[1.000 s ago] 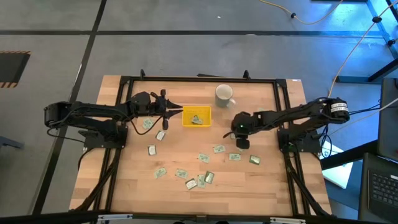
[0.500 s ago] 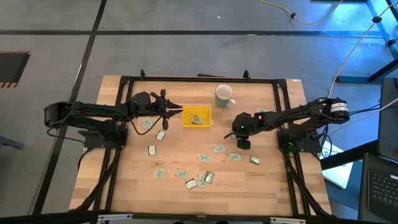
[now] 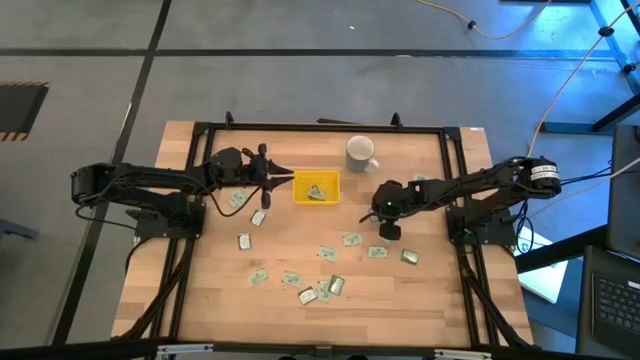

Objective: Pick and place Stevia / Truvia into bins
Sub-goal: Put the middle right truvia tea packet into the yellow bin

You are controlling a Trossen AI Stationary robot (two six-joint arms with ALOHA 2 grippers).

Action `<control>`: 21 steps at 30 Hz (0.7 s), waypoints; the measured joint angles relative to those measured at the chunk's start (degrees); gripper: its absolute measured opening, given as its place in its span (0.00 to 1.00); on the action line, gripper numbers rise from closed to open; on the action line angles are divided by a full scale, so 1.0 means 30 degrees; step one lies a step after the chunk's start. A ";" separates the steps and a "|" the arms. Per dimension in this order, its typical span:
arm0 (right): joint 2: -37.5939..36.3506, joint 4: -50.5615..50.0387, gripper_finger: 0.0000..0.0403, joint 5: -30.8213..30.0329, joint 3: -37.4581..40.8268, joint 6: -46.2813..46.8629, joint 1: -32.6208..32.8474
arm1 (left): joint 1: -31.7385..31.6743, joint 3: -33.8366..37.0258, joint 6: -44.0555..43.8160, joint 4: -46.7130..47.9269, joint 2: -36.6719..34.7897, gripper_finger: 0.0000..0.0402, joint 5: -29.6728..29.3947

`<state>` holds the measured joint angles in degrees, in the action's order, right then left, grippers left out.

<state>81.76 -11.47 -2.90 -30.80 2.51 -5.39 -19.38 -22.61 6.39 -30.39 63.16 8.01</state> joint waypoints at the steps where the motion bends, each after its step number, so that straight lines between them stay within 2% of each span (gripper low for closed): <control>1: 0.0000 0.0003 0.01 0.0005 -0.0102 -0.0017 0.0000 | -0.0001 0.0000 -0.0002 0.0004 0.0000 0.16 0.0000; 7: 0.0000 0.0050 0.00 0.0004 -0.1396 -0.1159 0.0000 | 0.0002 0.0000 -0.0002 0.0007 0.0000 0.16 0.0003; 14: 0.0000 0.0623 0.00 -0.0640 -0.4180 -0.4571 -0.0015 | -0.0001 0.0000 0.0002 0.0008 0.0000 0.16 0.0003; 21: 0.0167 0.6998 0.01 -0.0649 -0.5082 -0.7917 -0.0335 | -0.0003 0.0000 0.0002 0.0007 0.0000 0.16 0.0000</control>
<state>82.26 9.52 -4.84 -46.04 -21.24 -6.39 -19.39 -22.61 6.39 -30.37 63.16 8.01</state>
